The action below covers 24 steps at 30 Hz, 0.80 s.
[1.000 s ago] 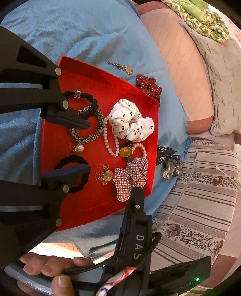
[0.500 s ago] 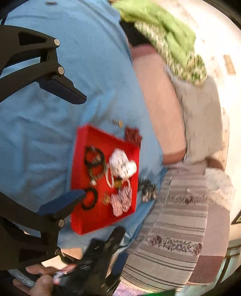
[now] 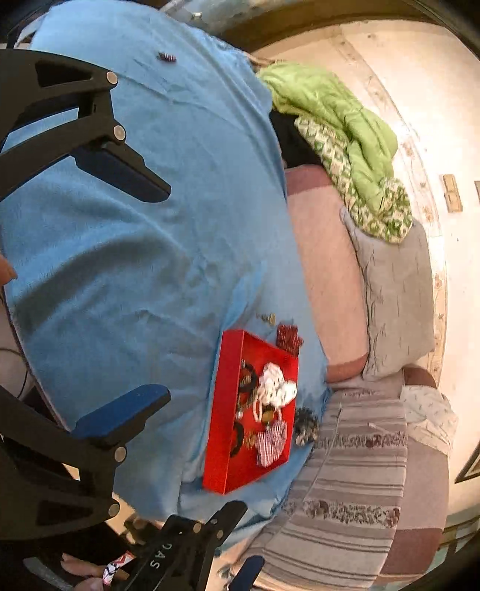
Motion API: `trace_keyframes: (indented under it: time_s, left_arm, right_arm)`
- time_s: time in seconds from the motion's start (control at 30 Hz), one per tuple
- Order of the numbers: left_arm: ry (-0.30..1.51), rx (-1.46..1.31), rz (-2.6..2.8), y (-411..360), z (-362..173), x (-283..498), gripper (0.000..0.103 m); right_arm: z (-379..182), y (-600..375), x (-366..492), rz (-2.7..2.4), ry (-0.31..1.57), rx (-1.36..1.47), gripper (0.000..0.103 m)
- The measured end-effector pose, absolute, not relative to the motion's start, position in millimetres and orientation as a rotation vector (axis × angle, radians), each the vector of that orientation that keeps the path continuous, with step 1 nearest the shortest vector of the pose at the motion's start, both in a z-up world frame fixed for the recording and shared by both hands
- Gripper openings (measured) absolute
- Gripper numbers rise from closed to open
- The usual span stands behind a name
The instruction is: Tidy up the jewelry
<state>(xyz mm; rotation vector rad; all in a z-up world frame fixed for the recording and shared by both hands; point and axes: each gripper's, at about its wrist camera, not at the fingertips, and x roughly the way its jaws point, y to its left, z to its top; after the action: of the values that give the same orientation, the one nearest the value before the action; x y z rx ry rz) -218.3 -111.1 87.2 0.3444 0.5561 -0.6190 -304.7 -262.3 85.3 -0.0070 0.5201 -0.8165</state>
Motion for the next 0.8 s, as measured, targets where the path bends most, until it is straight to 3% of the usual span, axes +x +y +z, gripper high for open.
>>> trace_keyframes:
  time_s: [0.8]
  left_arm:
    - [0.56,0.418,-0.569,-125.3,75.6,-213.9,0.099]
  right_arm:
    - [75.0,-258.3,-290.0,-0.808,0.565,-0.013,0.094]
